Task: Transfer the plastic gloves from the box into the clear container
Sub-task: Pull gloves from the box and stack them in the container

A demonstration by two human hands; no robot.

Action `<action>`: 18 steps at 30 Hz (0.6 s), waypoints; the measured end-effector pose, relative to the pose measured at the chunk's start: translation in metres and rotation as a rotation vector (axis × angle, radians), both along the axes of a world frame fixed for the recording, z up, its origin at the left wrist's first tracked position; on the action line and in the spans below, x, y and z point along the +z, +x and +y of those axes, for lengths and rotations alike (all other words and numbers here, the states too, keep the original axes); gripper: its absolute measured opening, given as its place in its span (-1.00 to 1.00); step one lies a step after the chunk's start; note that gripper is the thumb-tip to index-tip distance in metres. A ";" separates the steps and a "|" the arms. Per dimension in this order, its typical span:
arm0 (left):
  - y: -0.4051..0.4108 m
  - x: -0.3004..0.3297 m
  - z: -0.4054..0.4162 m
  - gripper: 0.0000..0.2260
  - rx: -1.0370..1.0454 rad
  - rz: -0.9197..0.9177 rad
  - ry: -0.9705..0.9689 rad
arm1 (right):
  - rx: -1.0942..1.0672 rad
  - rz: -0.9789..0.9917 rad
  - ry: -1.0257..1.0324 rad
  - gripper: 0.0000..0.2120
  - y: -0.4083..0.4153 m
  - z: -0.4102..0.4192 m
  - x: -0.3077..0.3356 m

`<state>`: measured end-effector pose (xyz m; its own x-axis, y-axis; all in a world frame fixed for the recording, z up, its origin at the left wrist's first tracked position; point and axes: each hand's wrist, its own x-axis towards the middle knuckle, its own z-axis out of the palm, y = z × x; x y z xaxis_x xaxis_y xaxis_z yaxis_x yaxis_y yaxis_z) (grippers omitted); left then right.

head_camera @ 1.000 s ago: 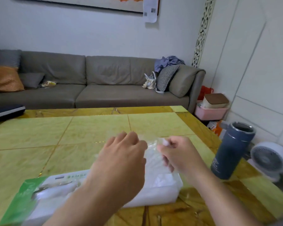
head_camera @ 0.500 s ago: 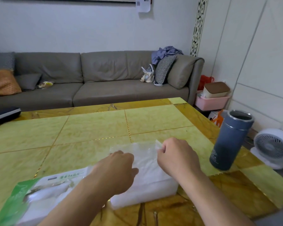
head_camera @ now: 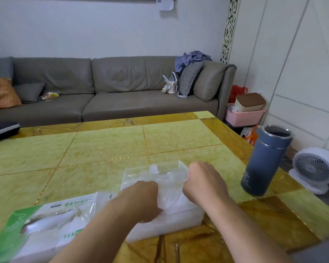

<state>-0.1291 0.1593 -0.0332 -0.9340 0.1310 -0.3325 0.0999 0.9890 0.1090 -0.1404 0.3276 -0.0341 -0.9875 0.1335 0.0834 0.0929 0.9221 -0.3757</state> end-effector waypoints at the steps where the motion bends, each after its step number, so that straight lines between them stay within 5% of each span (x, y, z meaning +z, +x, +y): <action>1: -0.003 0.000 0.002 -0.61 -0.003 -0.010 -0.003 | -0.002 -0.007 0.011 -0.76 0.000 -0.001 0.000; 5: -0.009 -0.002 0.006 -0.65 -0.020 -0.025 -0.021 | 0.034 0.015 0.059 -0.71 0.007 -0.004 0.010; 9: -0.011 -0.003 0.006 -0.68 -0.048 -0.011 -0.032 | 0.313 0.113 0.049 -0.77 0.021 -0.016 0.035; 15: -0.007 0.000 -0.001 -0.66 -0.084 0.008 0.028 | 0.436 -0.161 0.179 -0.97 0.017 -0.029 0.020; 18: -0.003 0.005 -0.011 -0.54 -0.080 -0.027 0.096 | 0.368 -0.201 0.227 -0.92 0.008 -0.027 0.007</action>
<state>-0.1318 0.1484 -0.0279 -0.9102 0.2371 -0.3396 0.1740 0.9630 0.2060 -0.1325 0.3004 -0.0268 -0.9652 -0.2280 -0.1277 -0.2054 0.9640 -0.1691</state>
